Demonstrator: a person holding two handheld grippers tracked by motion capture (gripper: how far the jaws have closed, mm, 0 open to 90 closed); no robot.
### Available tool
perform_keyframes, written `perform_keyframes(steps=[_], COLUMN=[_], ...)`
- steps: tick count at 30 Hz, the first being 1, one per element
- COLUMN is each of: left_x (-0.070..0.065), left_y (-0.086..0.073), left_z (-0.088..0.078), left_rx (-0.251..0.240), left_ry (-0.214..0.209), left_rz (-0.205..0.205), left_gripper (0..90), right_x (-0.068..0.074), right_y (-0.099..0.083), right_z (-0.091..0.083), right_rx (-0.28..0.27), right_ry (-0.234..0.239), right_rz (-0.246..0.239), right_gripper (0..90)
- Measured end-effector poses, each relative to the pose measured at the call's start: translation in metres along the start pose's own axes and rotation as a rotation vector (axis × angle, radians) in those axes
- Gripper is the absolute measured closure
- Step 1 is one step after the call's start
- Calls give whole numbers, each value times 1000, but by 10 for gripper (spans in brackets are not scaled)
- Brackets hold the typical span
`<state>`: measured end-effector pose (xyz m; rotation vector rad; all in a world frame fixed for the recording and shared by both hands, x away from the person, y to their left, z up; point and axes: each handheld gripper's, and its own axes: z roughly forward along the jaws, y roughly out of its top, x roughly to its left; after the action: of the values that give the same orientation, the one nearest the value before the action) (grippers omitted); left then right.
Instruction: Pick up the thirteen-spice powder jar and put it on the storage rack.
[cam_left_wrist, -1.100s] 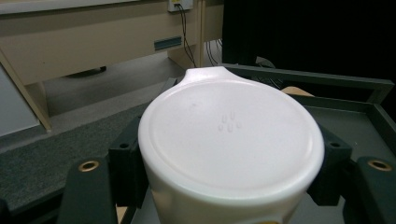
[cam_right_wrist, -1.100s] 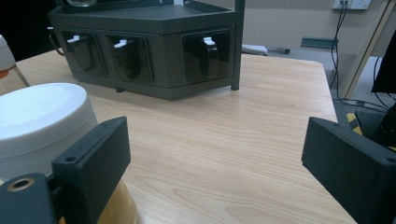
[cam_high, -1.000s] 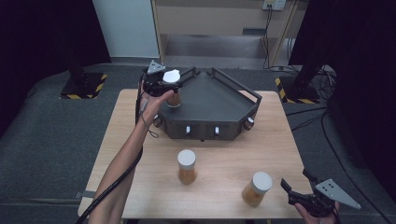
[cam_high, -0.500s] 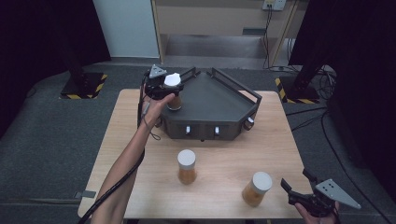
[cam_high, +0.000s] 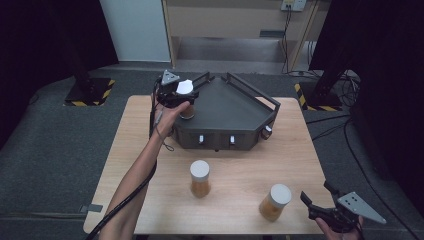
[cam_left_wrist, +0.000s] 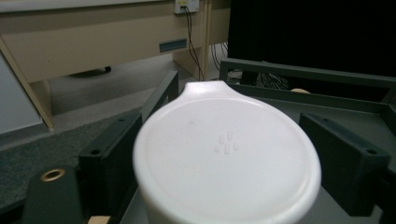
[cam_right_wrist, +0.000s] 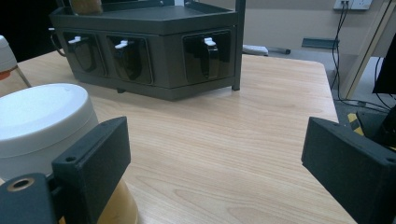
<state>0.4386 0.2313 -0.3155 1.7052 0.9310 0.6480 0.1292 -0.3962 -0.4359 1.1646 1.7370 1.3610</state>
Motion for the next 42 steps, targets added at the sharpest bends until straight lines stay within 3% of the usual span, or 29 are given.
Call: perform_keyframes(steps=[12,25,30,42], left_x=[-3,-4,-5,0], left_y=[29,49,48,23], left_z=[-31,-83,-104,-153], left_rx=[-67,-132,-134,-160], left_ry=[-35,-153,-196,-301], left_rz=[27,56,73,115], left_gripper=[50,33,33,28], right_x=[0,1,1,2], right_y=[0,1,1,2], right_z=[0,0,1,1], right_rx=[0,4,4,8], right_ry=[3,4,4,2], right_rz=[-5,-5,-8,-14], right_gripper=[79,79,79,79])
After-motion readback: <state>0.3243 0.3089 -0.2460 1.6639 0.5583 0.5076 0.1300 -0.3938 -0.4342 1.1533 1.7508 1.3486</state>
